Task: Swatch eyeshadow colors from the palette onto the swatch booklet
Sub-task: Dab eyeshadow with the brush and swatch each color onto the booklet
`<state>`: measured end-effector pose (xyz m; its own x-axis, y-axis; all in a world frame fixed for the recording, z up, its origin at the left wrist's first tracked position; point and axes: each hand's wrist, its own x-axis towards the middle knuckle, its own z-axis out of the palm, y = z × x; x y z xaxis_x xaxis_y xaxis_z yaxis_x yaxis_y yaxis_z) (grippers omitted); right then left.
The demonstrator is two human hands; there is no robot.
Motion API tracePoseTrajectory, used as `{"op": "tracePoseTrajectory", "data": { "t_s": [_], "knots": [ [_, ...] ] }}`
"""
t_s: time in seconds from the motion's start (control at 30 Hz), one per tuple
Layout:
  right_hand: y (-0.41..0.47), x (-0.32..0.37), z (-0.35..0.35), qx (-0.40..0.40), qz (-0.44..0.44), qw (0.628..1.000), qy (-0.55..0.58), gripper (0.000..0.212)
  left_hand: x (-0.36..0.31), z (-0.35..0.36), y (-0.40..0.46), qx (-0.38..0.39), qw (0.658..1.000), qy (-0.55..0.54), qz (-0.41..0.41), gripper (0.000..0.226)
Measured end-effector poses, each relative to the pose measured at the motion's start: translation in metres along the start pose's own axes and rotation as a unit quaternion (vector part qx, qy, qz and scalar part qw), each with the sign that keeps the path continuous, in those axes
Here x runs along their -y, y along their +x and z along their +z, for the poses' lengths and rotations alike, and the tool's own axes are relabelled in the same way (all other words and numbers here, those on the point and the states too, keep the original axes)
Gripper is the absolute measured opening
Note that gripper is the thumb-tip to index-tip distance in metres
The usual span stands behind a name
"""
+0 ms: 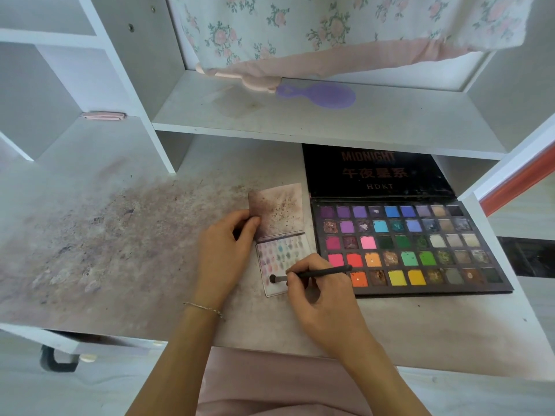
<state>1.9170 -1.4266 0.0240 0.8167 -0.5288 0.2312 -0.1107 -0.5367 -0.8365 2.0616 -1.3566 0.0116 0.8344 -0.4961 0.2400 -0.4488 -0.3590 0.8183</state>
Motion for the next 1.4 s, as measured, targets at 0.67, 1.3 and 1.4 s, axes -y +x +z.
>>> {"op": "tracePoseTrajectory", "data": {
  "t_s": [0.67, 1.3, 1.4],
  "knots": [
    [-0.002, -0.002, -0.002, -0.048, -0.004, 0.997, 0.061, 0.012, 0.001, 0.001, 0.001, 0.003, 1.000, 0.027, 0.002, 0.014],
    [-0.025, -0.044, -0.076, -0.245, 0.081, 0.966, 0.004, 0.017, 0.000, 0.000, 0.000, 0.012, 1.000, 0.026, 0.000, 0.016],
    [-0.024, -0.041, -0.074, -0.221, 0.076, 0.972, -0.012, 0.019, -0.001, 0.000, 0.000, 0.011, 1.000, 0.030, 0.002, 0.016]
  ]
}}
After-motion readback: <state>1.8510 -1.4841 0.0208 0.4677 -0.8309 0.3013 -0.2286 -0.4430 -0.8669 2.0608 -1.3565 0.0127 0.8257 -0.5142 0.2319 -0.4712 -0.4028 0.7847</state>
